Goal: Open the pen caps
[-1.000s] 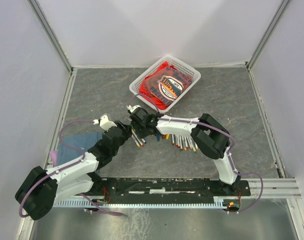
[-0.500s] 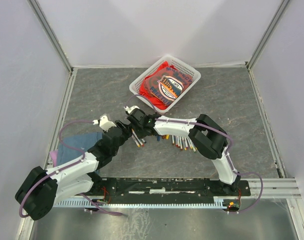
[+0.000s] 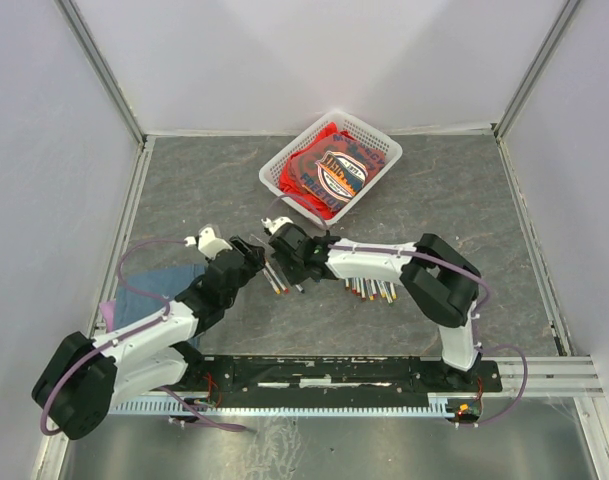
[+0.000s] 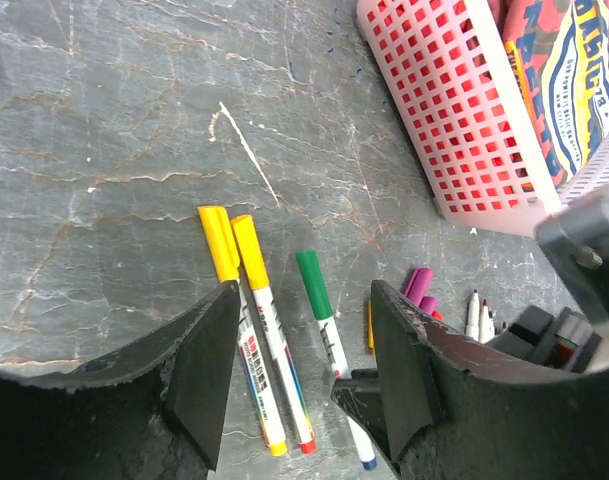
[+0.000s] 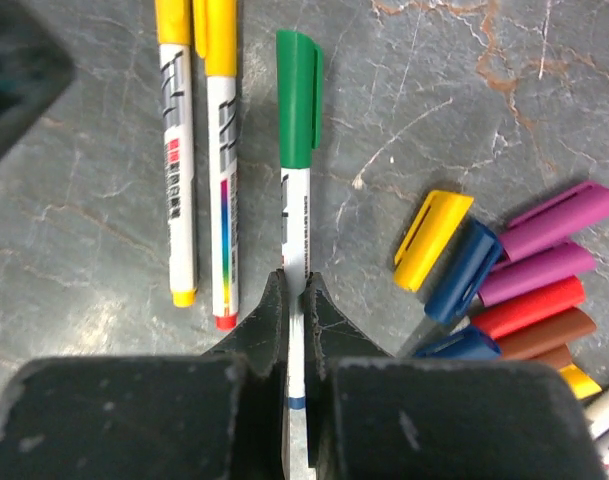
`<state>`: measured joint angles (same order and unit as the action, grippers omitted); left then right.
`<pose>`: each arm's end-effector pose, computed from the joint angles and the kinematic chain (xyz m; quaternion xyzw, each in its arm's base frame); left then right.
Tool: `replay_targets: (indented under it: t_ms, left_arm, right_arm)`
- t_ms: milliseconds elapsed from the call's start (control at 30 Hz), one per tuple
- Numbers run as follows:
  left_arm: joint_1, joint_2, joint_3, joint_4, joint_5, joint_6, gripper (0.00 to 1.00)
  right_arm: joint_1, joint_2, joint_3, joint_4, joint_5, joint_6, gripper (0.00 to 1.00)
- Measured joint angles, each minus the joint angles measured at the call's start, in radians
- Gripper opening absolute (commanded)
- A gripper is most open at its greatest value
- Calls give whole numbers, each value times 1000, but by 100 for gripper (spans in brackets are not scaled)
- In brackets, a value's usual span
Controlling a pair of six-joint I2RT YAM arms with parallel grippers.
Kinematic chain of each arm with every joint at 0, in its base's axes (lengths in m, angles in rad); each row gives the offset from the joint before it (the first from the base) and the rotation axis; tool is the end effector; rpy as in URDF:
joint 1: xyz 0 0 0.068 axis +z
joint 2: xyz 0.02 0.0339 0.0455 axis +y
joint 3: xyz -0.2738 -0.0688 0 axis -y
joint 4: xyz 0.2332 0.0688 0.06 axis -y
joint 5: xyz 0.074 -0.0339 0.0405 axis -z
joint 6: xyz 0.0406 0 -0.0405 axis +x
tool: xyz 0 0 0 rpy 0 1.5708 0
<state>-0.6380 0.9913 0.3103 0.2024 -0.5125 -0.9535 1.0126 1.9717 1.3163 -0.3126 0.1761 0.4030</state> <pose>0.1614 -0.0949 0.1920 -0.2599 0.7957 -0.2073 0.5063 0.2247 0.3465 0.1771 -0.2606 0.9152 0.1285 0.2793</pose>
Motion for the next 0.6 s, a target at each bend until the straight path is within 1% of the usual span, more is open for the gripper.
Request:
replay_targets:
  t_ms: [233, 433, 600]
  left_arm:
    - [15, 71, 45, 5, 72, 0, 62]
    - [32, 146, 83, 16, 153, -12, 62]
    - [50, 173, 90, 41, 204, -31, 58]
  right_arm:
    - [0, -115, -74, 47, -32, 8, 1]
    - [0, -170, -103, 75, -63, 19, 1]
    - [0, -195, -120, 89, -86, 22, 1]
